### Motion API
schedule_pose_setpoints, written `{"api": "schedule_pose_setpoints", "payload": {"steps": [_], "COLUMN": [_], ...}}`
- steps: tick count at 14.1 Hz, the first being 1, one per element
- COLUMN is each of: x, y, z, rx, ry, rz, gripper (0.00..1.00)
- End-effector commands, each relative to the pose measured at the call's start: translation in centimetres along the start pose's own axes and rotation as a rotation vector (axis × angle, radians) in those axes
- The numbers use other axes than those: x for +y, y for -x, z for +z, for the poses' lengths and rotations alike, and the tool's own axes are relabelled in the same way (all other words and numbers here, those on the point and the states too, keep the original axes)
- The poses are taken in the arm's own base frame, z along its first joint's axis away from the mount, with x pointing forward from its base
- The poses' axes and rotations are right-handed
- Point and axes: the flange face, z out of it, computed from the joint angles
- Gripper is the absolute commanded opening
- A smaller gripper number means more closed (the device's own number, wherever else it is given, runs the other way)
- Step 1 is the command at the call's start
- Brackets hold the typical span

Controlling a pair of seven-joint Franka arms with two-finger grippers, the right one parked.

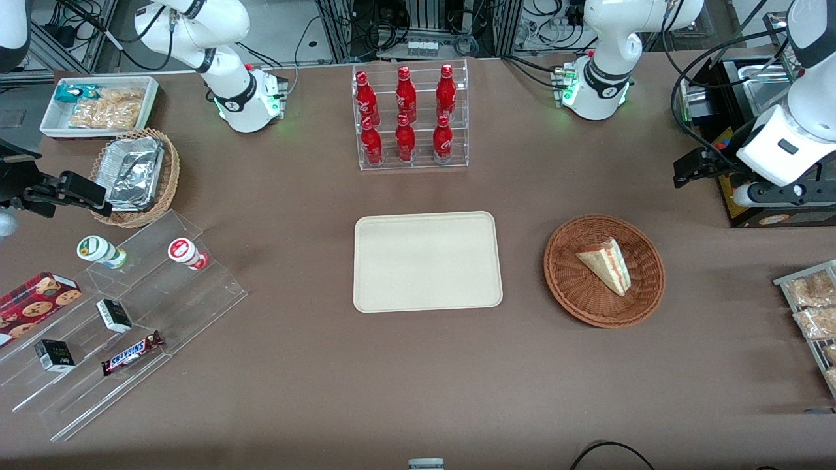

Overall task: Place sandwich from basket to tray
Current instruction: 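Move the left gripper over the wrapped sandwich in the brown basket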

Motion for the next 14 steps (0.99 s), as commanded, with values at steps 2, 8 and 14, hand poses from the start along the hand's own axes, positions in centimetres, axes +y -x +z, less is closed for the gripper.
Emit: {"api": "schedule_pose_setpoints", "payload": {"steps": [2, 8, 14], "x": [0.5, 0.4, 0.3], "y": [-0.3, -2.0, -2.3], "z": [0.0, 8.5, 22.3], "rx": [-0.012, -0.14, -0.007], "ry": [-0.005, -0.016, -0.005], "rz": [0.004, 0.002, -0.031], "gripper": [1.0, 1.0, 1.0]}}
